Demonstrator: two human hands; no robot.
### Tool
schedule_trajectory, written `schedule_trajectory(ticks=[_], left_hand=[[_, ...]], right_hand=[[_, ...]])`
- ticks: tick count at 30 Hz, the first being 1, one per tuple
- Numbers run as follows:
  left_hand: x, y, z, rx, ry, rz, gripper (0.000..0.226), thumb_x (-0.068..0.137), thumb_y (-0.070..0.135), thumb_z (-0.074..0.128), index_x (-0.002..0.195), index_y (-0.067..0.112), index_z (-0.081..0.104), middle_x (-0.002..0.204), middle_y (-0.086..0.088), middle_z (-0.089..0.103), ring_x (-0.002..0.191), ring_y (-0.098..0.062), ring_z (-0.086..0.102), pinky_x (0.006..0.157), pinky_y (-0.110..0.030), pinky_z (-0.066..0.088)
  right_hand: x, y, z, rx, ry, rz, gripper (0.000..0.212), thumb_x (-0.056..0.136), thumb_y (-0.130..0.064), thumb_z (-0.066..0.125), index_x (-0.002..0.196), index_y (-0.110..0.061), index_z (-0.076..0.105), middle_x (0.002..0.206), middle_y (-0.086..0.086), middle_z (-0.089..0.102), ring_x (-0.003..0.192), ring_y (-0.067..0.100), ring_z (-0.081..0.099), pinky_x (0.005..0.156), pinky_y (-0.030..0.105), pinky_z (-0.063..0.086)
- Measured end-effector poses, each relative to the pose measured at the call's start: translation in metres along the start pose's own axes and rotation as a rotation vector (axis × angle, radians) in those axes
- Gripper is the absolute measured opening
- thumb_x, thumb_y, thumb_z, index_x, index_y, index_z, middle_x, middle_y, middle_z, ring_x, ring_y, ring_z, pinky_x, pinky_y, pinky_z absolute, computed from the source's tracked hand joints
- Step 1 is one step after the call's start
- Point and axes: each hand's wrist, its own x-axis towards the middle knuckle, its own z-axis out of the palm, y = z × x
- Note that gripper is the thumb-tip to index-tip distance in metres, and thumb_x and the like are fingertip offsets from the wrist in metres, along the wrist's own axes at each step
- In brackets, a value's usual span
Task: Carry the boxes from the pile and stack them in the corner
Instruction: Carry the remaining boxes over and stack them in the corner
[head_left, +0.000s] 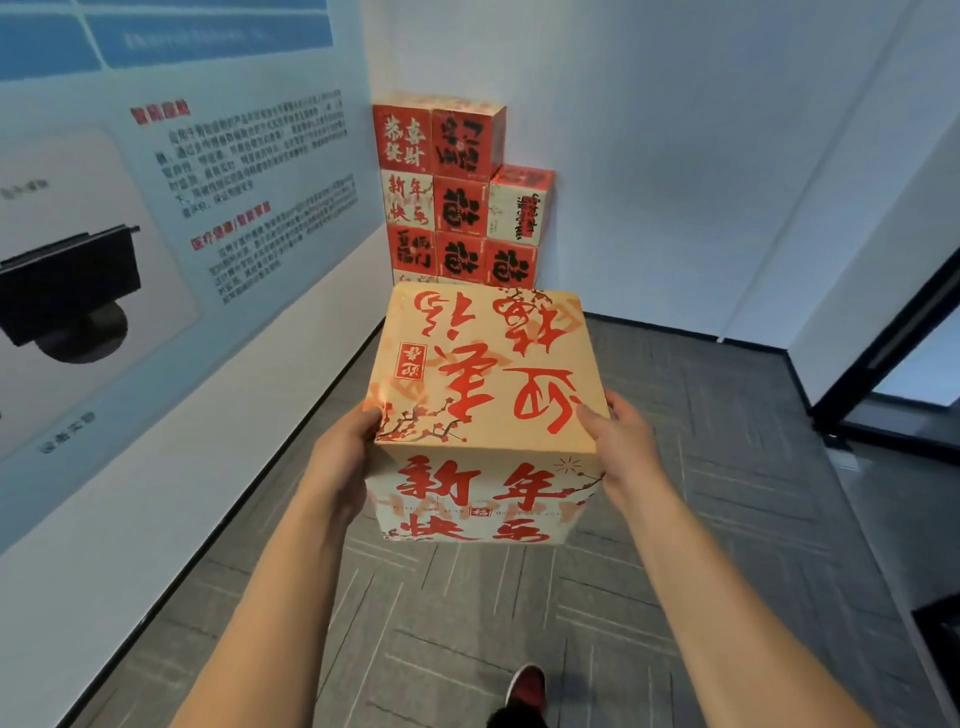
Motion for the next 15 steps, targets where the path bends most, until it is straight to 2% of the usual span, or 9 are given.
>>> schedule_trajectory(ticks=[3, 4, 6, 8, 10, 13, 15], left_hand=[[0.065, 0.020, 0.019, 0.029, -0.044, -0.002, 0.029, 0.107, 0.030, 0.045, 0.112, 0.012, 0.068, 0.096, -0.008, 0.080, 0.084, -0.024, 0.078, 0.066, -0.035, 0.059], [0.088, 0.029, 0.026, 0.040, -0.047, 0.006, 0.029, 0.107, 0.029, 0.046, 0.113, 0.012, 0.068, 0.098, -0.009, 0.080, 0.087, -0.025, 0.078, 0.068, -0.036, 0.060], [0.134, 0.051, 0.038, 0.050, -0.026, 0.019, 0.029, 0.107, 0.028, 0.046, 0.113, 0.011, 0.069, 0.100, -0.010, 0.079, 0.091, -0.027, 0.077, 0.082, -0.042, 0.058], [0.177, 0.074, 0.047, 0.039, 0.001, 0.020, 0.029, 0.107, 0.028, 0.046, 0.113, 0.012, 0.069, 0.100, -0.010, 0.079, 0.087, -0.024, 0.078, 0.090, -0.045, 0.056], [0.217, 0.097, 0.053, 0.011, 0.050, 0.008, 0.030, 0.106, 0.029, 0.046, 0.113, 0.010, 0.069, 0.098, -0.010, 0.080, 0.083, -0.023, 0.078, 0.088, -0.045, 0.057], [0.270, 0.129, 0.059, -0.018, 0.147, -0.005, 0.028, 0.106, 0.028, 0.047, 0.101, 0.008, 0.067, 0.080, -0.006, 0.079, 0.067, -0.017, 0.076, 0.089, -0.043, 0.057], [0.309, 0.149, 0.064, -0.036, 0.182, -0.003, 0.028, 0.105, 0.027, 0.048, 0.094, 0.009, 0.066, 0.070, -0.003, 0.077, 0.059, -0.015, 0.074, 0.083, -0.041, 0.057]], right_hand=[[0.072, -0.008, 0.020, 0.024, -0.002, 0.013, 0.026, 0.104, -0.029, 0.064, 0.129, -0.035, 0.058, 0.106, -0.004, 0.080, 0.096, 0.019, 0.078, 0.083, 0.053, 0.065], [0.098, -0.013, 0.028, 0.033, -0.004, 0.017, 0.026, 0.104, -0.029, 0.063, 0.129, -0.035, 0.058, 0.107, -0.003, 0.079, 0.097, 0.020, 0.078, 0.085, 0.054, 0.064], [0.147, -0.027, 0.045, 0.045, -0.018, 0.029, 0.026, 0.105, -0.029, 0.063, 0.130, -0.034, 0.057, 0.109, -0.002, 0.079, 0.098, 0.022, 0.078, 0.086, 0.056, 0.064], [0.193, -0.046, 0.067, 0.060, -0.042, 0.039, 0.025, 0.105, -0.027, 0.062, 0.128, -0.034, 0.056, 0.111, -0.001, 0.078, 0.099, 0.023, 0.077, 0.088, 0.057, 0.063], [0.236, -0.069, 0.092, 0.061, -0.087, 0.027, 0.022, 0.105, -0.024, 0.063, 0.123, -0.035, 0.055, 0.112, -0.001, 0.077, 0.101, 0.024, 0.077, 0.091, 0.059, 0.061], [0.289, -0.106, 0.130, 0.042, -0.123, 0.022, 0.021, 0.105, -0.023, 0.063, 0.120, -0.035, 0.054, 0.108, -0.003, 0.077, 0.099, 0.023, 0.078, 0.091, 0.058, 0.061], [0.323, -0.126, 0.154, 0.033, -0.146, 0.011, 0.022, 0.105, -0.022, 0.063, 0.120, -0.034, 0.054, 0.103, -0.003, 0.077, 0.095, 0.022, 0.078, 0.091, 0.058, 0.062]])
